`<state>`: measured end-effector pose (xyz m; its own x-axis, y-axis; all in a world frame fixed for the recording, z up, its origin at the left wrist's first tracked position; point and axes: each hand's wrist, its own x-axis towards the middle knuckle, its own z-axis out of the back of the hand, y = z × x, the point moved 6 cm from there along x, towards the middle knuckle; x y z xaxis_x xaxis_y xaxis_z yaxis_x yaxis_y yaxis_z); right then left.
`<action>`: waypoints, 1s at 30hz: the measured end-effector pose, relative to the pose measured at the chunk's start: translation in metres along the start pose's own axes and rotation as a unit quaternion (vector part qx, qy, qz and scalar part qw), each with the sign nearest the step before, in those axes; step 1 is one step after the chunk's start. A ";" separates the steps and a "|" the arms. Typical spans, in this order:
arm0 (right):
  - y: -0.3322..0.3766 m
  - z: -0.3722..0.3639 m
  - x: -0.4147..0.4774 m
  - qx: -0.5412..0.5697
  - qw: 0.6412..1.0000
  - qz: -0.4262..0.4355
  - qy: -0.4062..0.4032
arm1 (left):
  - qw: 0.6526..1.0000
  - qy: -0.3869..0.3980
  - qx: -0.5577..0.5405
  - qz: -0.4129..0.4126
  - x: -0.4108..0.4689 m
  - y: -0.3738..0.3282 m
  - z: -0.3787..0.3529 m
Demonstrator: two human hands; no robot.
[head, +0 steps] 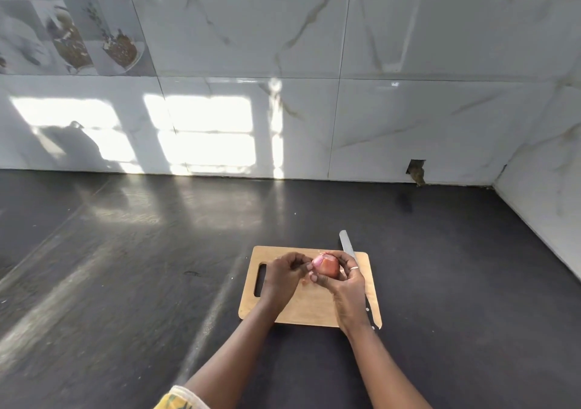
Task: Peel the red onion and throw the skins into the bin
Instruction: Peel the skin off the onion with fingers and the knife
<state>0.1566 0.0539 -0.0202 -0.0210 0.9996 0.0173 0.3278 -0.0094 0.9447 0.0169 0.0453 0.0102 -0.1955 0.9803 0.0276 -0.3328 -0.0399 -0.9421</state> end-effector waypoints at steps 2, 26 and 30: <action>0.000 0.001 0.000 0.002 1.000 -0.007 -0.003 | 1.000 0.000 0.008 -0.002 0.000 0.000 0.000; 0.004 0.000 -0.003 0.155 0.983 -0.101 -0.016 | 0.995 -0.049 -0.061 0.059 0.006 0.016 0.009; 0.003 0.002 -0.003 0.174 0.979 -0.106 -0.025 | 0.995 -0.056 -0.053 0.059 0.006 0.017 0.011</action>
<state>0.1592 0.0512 -0.0180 -0.0799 0.9783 -0.1913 0.6224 0.1989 0.7570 -0.0002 0.0483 -0.0016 -0.3319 0.9418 -0.0534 -0.2044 -0.1271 -0.9706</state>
